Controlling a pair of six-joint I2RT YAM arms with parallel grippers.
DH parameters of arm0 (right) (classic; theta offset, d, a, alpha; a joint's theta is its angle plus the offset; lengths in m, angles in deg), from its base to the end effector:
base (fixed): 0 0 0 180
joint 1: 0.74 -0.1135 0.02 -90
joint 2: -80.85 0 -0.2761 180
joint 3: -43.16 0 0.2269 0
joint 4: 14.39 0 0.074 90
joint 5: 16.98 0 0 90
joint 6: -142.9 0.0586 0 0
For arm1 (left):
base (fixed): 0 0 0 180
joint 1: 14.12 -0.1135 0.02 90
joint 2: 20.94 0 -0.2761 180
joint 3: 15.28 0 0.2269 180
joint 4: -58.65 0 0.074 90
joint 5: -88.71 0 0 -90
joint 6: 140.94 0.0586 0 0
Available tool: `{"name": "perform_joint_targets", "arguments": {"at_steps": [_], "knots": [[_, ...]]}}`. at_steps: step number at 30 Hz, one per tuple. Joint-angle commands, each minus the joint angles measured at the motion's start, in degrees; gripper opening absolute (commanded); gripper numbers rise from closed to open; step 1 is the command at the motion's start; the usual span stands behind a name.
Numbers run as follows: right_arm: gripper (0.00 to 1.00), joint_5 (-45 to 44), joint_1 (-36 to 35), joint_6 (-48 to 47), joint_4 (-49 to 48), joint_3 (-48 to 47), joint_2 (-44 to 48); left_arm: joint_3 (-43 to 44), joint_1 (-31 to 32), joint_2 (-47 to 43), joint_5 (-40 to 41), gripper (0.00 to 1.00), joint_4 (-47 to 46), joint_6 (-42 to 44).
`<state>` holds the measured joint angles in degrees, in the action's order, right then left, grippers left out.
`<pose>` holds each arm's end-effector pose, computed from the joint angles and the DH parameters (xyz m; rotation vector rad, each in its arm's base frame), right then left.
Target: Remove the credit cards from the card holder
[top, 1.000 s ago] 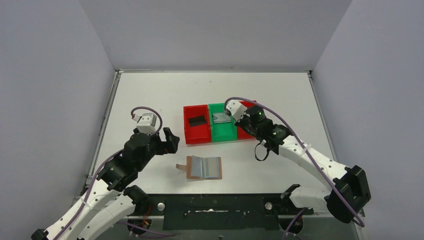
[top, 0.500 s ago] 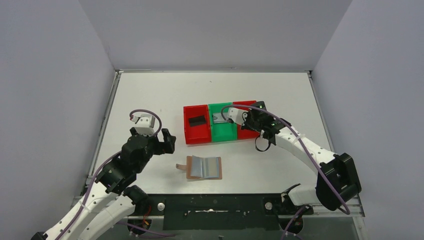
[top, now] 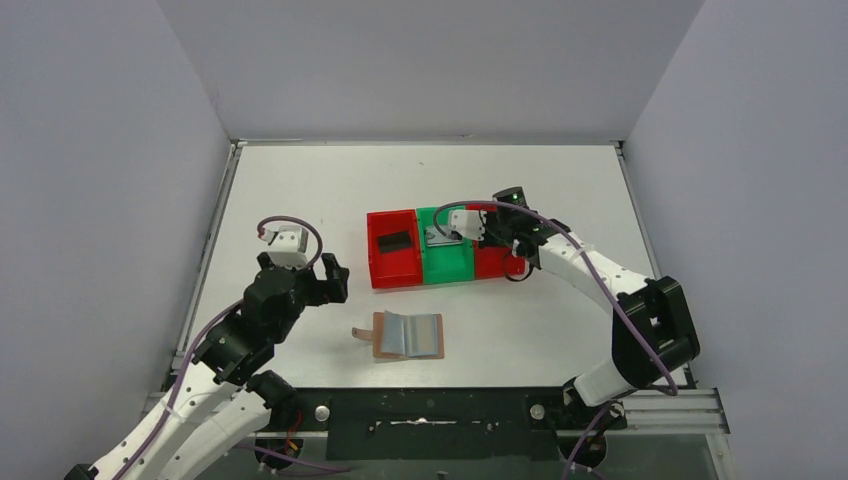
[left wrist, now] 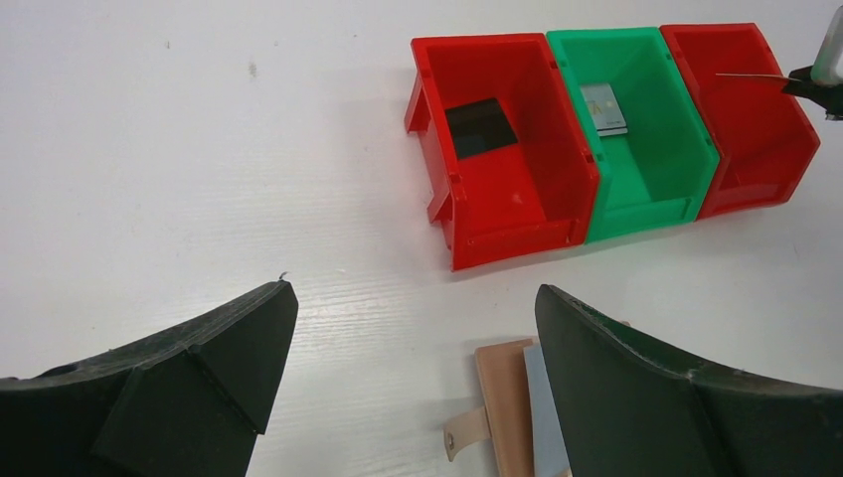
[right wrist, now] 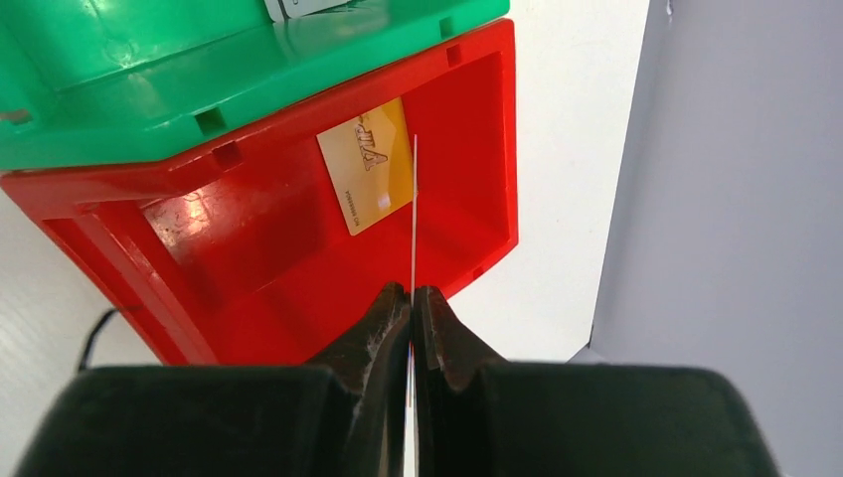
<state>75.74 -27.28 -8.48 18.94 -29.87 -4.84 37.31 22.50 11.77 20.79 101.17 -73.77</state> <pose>0.2785 0.1422 0.2438 -1.6720 1.7008 -0.2345 0.1090 -0.0536 0.2905 -0.0174 1.9481 -0.3110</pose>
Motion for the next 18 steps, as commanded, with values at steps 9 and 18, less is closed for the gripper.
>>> {"name": "perform_joint_targets", "arguments": {"at_steps": [9, 18], "knots": [[0.04, 1.37, 1.24, -6.35, -1.08, -7.07, -7.68, 0.63, -1.2, 0.04, -0.34, 0.93, -3.54, 1.04], [0.06, -0.42, 2.55, -6.29, -7.06, -8.55, -13.41, 0.63, -1.66, 0.25, -0.67, 0.93, -3.6, 1.0]]}}
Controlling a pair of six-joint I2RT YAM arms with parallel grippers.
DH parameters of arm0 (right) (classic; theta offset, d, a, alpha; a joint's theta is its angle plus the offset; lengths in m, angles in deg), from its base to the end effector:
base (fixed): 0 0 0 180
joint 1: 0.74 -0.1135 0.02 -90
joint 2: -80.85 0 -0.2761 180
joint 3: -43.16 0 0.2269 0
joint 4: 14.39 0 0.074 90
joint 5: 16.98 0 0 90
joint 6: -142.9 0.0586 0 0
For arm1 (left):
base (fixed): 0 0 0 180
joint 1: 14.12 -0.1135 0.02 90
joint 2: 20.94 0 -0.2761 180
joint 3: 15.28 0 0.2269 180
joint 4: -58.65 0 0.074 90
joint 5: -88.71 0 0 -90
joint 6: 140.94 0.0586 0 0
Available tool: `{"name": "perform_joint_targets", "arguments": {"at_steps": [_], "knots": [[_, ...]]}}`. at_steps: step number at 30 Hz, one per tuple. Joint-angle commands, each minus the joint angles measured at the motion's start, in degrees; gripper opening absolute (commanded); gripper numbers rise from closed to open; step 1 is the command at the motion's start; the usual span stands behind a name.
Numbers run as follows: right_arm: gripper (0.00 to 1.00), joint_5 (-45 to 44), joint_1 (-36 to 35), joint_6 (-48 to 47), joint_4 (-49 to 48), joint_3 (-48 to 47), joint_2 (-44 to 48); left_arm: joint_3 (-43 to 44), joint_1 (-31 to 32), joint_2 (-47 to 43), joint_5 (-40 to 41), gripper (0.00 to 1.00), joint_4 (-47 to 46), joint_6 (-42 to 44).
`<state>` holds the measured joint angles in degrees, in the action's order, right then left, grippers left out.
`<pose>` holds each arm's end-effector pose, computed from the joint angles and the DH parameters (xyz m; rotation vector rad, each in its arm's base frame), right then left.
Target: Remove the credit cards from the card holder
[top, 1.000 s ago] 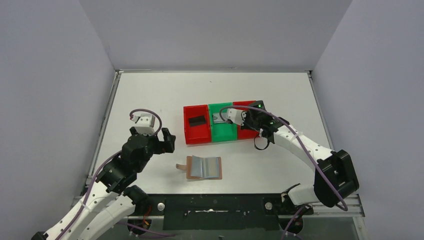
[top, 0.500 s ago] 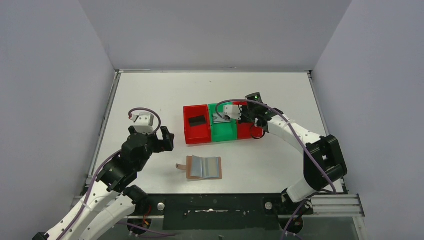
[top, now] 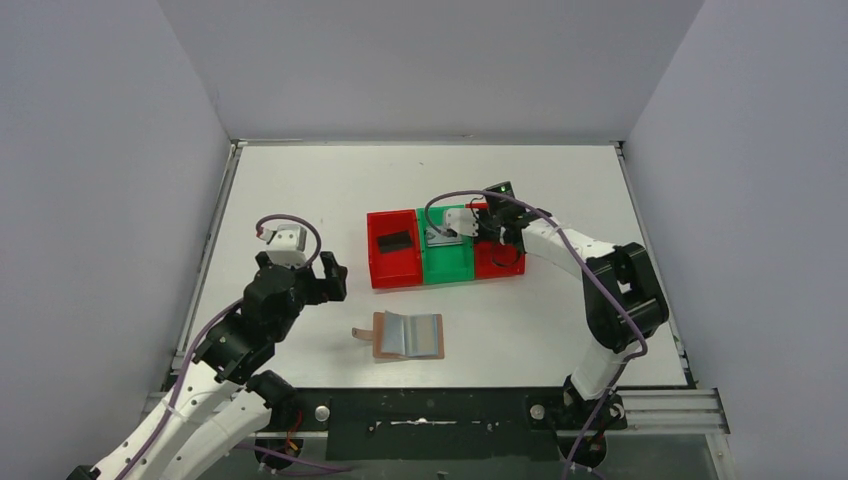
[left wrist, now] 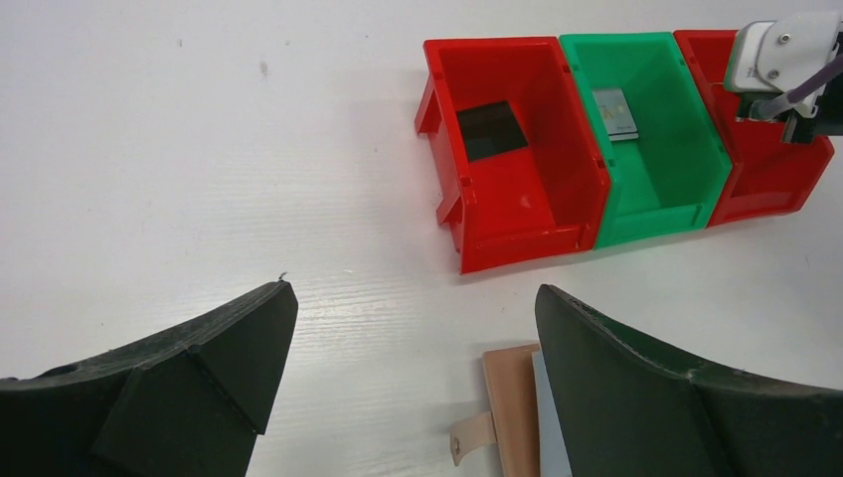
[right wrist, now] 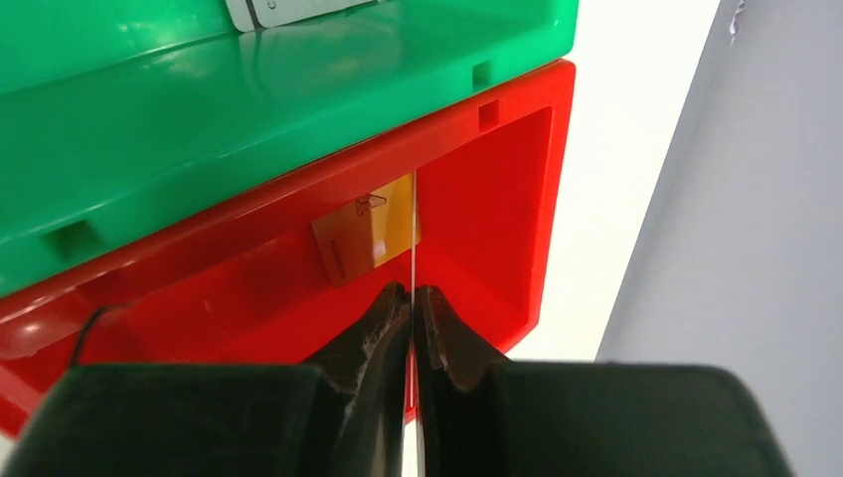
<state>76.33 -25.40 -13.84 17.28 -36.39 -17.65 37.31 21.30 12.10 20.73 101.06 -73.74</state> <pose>0.3253 0.1531 0.2105 -1.7846 1.7059 -0.2506 0.1110 -0.0520 0.2901 -0.0357 1.9503 -0.2957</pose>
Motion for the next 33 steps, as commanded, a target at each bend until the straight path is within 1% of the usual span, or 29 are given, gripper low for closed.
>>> {"name": "perform_joint_targets", "arguments": {"at_steps": [1, 4, 10, 16, 20, 24, 27, 30, 33], "knots": [[0.08, -0.84, 0.68, -1.01, -6.42, -1.91, -1.0, 0.63, -0.52, -0.09, -0.57, 0.92, -3.51, 0.93], [0.11, -0.05, 0.87, -0.89, -7.1, -2.81, -2.67, -0.6, -0.7, 0.07, -0.62, 0.93, -3.53, 0.92], [0.12, 0.66, 1.4, -0.72, -8.39, -4.37, -6.2, -0.52, -0.95, -0.13, 0.37, 0.92, -3.16, 0.49], [0.12, 1.5, 1.49, 0.31, -9.22, -3.88, -6.83, -0.69, -1.04, -0.5, 0.41, 0.92, -3.25, 0.48], [0.15, 1.61, 1.7, 1.74, -9.19, -3.82, -7.26, -0.61, -1.03, -0.19, 0.24, 0.92, -3.26, 0.53], [0.22, 2.58, 2.17, 3.03, -7.08, -4.47, -7.57, -0.62, -1.04, -0.17, 0.13, 0.93, -3.25, 0.48], [0.29, 3.35, 2.4, 3.02, -6.0, -4.1, -6.99, -0.63, -1.04, -0.21, 0.08, 0.92, -3.29, 0.48], [0.32, 4.29, 2.48, 3.45, -5.15, -4.17, -6.37, -0.62, -0.98, -0.13, -0.04, 0.93, -3.33, 0.48], [0.37, 5.13, 2.47, 3.94, -3.97, -4.58, -5.98, -0.6, -1.05, 0.12, -0.13, 0.92, -3.34, 0.43]]}}
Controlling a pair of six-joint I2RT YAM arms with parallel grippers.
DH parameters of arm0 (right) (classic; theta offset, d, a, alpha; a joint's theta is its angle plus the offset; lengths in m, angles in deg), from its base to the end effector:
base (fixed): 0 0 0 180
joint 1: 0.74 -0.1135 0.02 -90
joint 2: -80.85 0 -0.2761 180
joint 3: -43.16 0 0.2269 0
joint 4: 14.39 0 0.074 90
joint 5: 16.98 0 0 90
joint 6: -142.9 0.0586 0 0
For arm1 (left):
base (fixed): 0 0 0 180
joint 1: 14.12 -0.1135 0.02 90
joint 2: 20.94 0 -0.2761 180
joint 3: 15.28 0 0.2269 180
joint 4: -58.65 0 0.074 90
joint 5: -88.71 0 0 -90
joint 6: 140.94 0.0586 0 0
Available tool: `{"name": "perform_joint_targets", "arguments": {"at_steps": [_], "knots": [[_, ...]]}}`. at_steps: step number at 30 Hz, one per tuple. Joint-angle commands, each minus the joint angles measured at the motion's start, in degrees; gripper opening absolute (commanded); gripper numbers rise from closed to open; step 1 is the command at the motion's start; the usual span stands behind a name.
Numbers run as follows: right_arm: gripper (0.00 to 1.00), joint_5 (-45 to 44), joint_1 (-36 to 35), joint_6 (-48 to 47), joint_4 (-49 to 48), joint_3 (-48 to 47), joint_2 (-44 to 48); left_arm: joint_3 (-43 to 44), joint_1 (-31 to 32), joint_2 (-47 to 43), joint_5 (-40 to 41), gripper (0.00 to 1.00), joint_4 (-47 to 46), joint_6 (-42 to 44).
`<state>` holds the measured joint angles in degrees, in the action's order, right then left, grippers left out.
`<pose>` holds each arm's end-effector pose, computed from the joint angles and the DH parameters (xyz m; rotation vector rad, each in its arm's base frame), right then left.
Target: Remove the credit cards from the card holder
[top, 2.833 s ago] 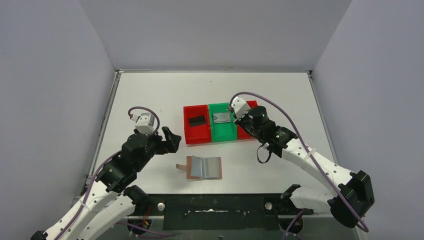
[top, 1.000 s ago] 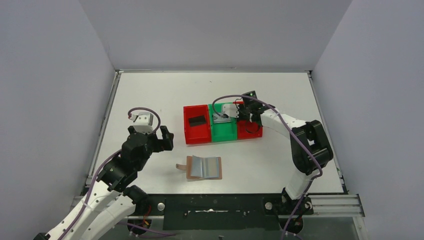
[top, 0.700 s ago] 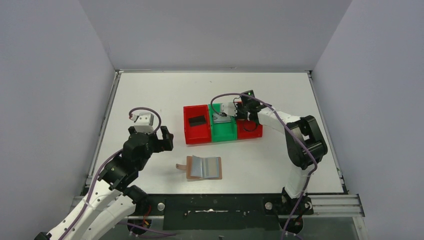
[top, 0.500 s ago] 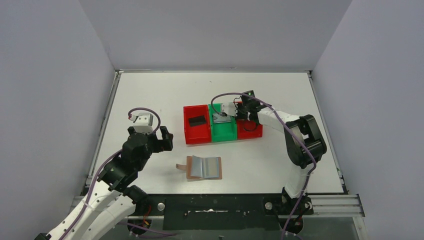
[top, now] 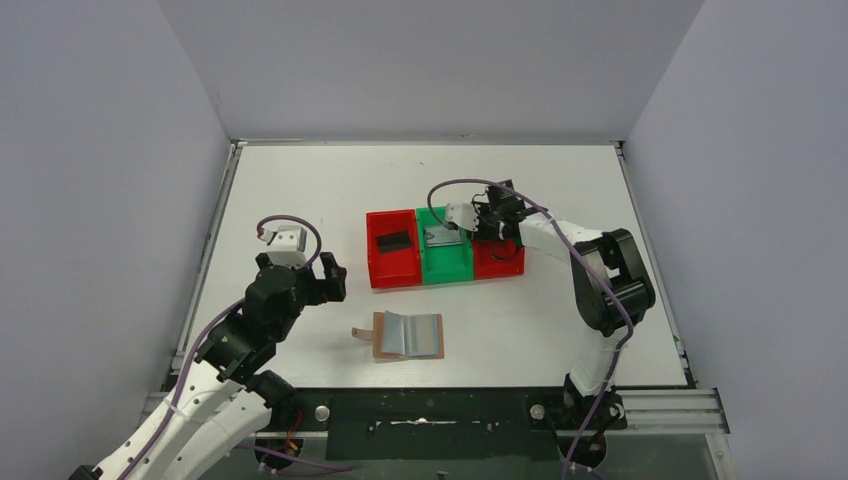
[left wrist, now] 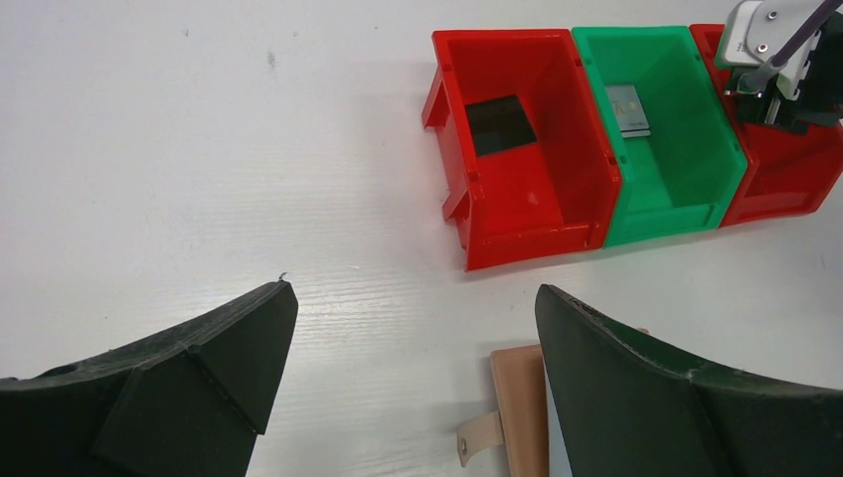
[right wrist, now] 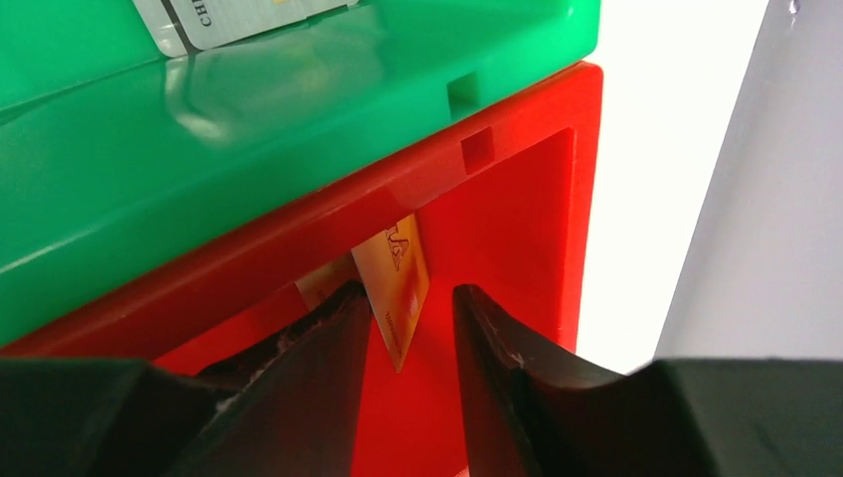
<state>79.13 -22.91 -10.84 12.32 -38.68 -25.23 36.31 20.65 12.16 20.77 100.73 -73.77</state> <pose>0.3558 0.1517 0.1829 -1.7116 1.7700 -0.1869 0.1123 -0.0512 0.2849 -0.0445 1.9607 -0.2811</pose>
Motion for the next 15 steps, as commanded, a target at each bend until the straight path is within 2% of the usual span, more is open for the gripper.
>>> {"name": "perform_joint_targets", "arguments": {"at_steps": [1, 5, 15], "knots": [[0.38, 2.6, 0.04, 0.96, 1.39, -2.36, 1.7, 0.4, -0.4, 0.19, -0.3, 0.92, -3.01, 0.42], [0.44, 4.1, 0.34, 1.79, 2.55, -2.91, 2.01, 0.4, -0.4, 0.3, -0.44, 0.93, -3.01, 0.42], [0.49, 5.8, 0.84, 3.86, 2.46, -2.93, 3.61, 0.4, -0.42, 0.43, -0.83, 0.92, -3.01, 0.42]]}}
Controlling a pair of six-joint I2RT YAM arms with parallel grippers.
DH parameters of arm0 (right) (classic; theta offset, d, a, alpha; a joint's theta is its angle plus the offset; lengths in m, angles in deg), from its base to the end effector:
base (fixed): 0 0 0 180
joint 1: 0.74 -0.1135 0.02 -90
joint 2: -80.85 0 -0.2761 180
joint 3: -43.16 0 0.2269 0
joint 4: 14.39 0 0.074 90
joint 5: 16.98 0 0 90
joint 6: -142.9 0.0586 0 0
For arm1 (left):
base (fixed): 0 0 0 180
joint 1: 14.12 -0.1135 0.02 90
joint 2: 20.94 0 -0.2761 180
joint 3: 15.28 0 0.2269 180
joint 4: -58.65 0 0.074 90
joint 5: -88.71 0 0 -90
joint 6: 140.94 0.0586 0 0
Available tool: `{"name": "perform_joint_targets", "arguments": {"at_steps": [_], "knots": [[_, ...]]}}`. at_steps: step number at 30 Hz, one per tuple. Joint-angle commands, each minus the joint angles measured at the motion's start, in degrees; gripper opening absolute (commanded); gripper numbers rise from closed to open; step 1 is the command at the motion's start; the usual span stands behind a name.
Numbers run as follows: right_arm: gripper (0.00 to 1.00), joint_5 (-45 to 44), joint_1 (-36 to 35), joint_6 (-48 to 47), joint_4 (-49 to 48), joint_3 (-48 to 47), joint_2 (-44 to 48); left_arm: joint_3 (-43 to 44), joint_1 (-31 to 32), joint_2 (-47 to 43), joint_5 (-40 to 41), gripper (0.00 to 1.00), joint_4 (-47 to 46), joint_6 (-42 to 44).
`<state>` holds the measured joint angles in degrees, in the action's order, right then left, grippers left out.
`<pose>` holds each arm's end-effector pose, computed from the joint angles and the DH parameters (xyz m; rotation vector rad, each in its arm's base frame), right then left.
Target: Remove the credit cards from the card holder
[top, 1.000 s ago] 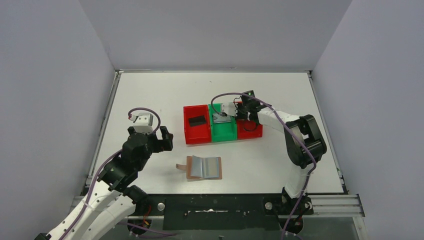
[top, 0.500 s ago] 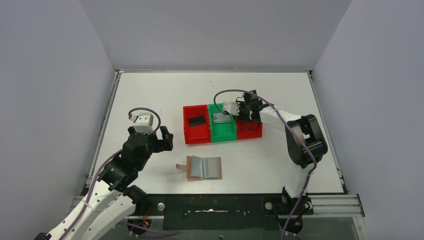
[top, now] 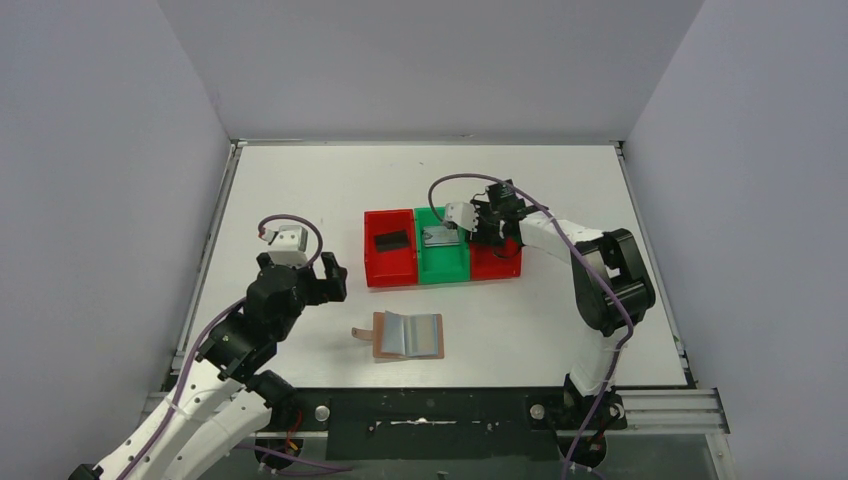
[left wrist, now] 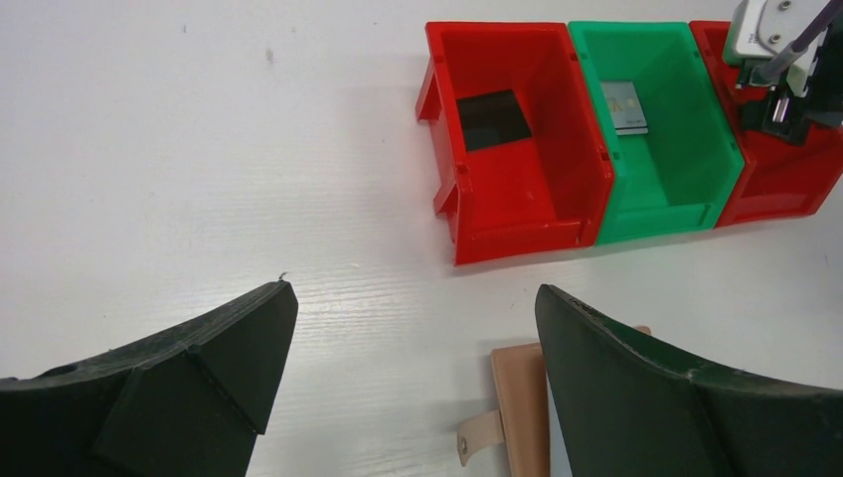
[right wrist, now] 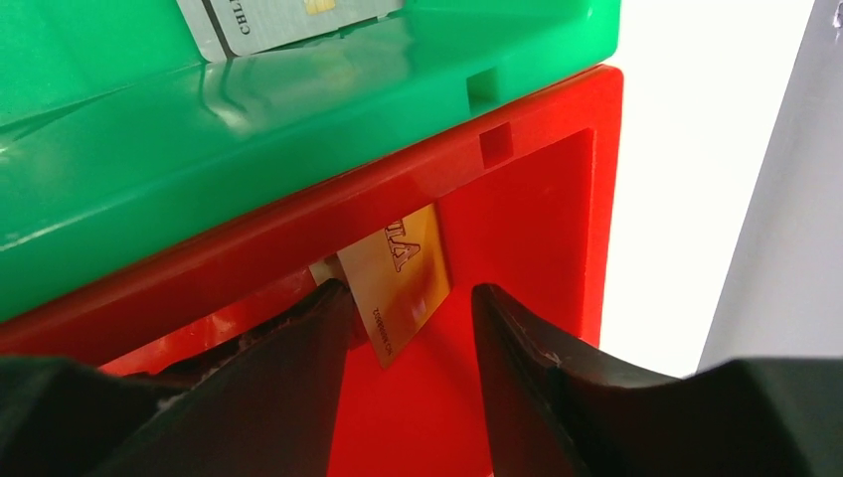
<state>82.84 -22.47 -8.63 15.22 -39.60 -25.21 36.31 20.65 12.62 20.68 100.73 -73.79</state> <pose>0.3532 0.1515 0.1840 -1.6981 1.8032 -0.0827 0.1134 -0.0521 0.2841 -0.0418 1.9683 -0.2785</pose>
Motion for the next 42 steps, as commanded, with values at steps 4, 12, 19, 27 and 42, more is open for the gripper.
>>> {"name": "perform_joint_targets", "arguments": {"at_steps": [4, 12, 19, 27, 42], "knots": [[0.53, 3.19, 0.5, 2.46, -0.96, -1.58, 4.76, 0.33, -0.35, 0.1, -0.92, 0.92, -3.08, 0.46], [0.54, 4.18, 0.64, 4.25, -2.01, -1.42, 7.2, 0.39, -0.42, 0.25, -1.05, 0.92, -3.08, 0.44], [0.57, 3.0, -0.19, 26.55, -11.39, -2.22, 15.04, 0.64, -0.45, -0.43, -0.08, 0.92, -2.65, 0.61], [0.5, 14.66, -7.04, 74.66, -8.86, -9.19, 12.26, 0.33, -1.05, -4.95, 5.09, 0.92, -2.09, -0.07], [0.28, -1.65, -23.55, 83.08, 0.23, -22.42, -7.81, -0.39, -1.4, -9.63, 7.72, 0.93, -1.79, -0.97]]}}
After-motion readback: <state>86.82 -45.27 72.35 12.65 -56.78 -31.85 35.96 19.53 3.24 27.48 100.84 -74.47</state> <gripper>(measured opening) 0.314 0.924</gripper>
